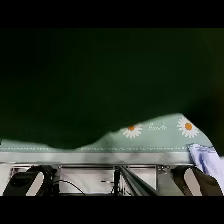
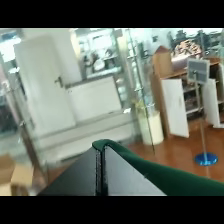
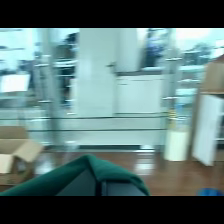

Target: Fold the shirts.

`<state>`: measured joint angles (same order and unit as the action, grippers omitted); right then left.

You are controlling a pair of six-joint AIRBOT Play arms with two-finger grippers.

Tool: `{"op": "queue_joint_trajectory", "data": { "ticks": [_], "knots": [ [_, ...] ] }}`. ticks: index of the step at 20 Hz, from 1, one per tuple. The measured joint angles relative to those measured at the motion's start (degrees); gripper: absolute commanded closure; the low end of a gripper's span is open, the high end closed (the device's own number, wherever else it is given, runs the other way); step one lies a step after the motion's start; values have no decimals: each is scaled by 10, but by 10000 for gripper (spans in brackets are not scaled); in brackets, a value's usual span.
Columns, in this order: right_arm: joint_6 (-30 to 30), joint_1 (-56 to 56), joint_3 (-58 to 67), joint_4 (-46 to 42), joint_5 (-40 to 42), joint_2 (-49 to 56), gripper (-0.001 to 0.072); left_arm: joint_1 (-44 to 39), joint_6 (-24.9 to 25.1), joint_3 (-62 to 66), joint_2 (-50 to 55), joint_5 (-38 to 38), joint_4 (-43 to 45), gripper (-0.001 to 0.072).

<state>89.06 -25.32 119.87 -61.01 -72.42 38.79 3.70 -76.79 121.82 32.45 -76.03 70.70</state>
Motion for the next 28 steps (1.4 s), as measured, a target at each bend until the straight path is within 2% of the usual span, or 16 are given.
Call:
{"op": "queue_joint_trajectory", "data": {
  "ticks": [6, 10, 12, 16, 19, 23, 28],
  "knots": [
    [10, 1, 7, -77, -143, -11, 685, 6, -34, 1, 2, -97, 11, 693],
    [-22, 1, -26, -70, -245, 67, 685, 6, -41, -70, 61, -173, 1, 693],
    [-31, 1, -55, -53, -263, 124, 685, 6, -40, -126, 103, -173, -25, 692],
    [-41, 22, -93, -23, -261, 275, 684, -12, -19, -216, 232, -114, -87, 692],
    [-51, 47, -102, -15, -228, 383, 684, -37, 9, -239, 351, -54, -113, 691],
    [-56, 63, -106, -3, -132, 492, 685, -62, 49, -249, 481, 31, -128, 690],
    [-57, 68, -107, 9, -15, 591, 685, -80, 75, -253, 583, 157, -132, 690]
  ]
}}
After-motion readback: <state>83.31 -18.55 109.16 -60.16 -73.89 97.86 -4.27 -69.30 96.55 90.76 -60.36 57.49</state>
